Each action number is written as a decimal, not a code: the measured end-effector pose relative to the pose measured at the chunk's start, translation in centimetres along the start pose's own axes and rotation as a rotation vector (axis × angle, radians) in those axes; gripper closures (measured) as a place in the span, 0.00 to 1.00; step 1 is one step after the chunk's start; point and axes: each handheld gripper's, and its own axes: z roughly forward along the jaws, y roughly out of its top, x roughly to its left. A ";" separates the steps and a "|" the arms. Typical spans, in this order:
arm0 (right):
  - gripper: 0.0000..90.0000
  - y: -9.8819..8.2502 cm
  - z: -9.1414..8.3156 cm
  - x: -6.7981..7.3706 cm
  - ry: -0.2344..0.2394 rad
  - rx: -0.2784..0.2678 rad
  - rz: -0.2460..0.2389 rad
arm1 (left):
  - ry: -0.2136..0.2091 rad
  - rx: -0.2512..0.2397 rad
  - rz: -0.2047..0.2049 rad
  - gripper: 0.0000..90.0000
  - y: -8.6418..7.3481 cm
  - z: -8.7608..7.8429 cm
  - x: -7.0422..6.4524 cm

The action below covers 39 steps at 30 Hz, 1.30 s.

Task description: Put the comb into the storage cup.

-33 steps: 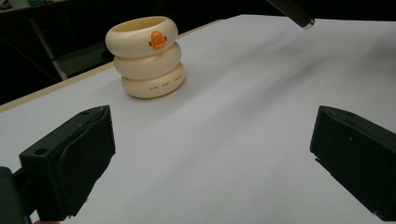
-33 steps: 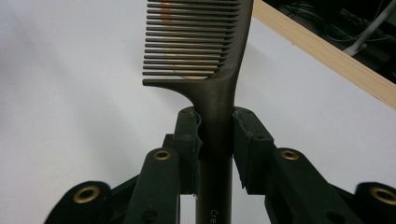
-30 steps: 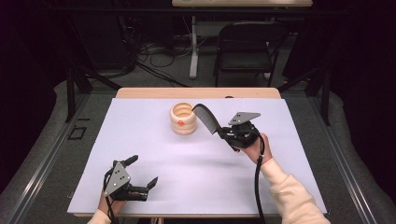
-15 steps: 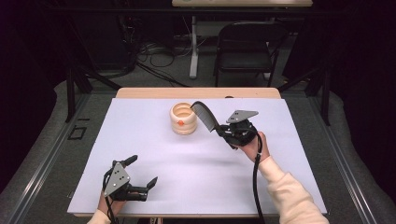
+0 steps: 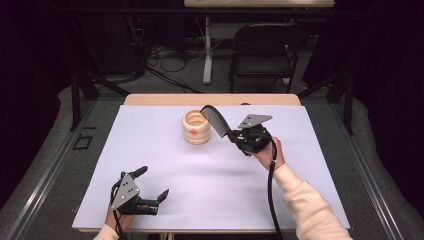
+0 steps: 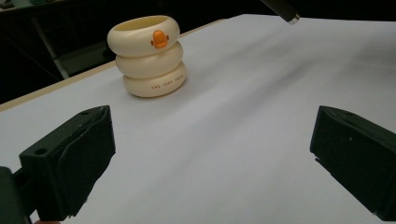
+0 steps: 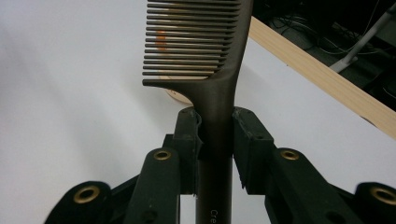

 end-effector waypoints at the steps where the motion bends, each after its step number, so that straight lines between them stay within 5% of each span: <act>1: 0.80 0.1 0.1 0.0 -0.002 -0.002 0.003 | 0.000 -0.001 0.001 0.00 0.0 0.0 0.0; 39: 0.80 2.4 1.6 -0.7 -0.021 -0.031 0.004 | -0.001 -0.002 0.002 0.00 0.0 0.0 0.0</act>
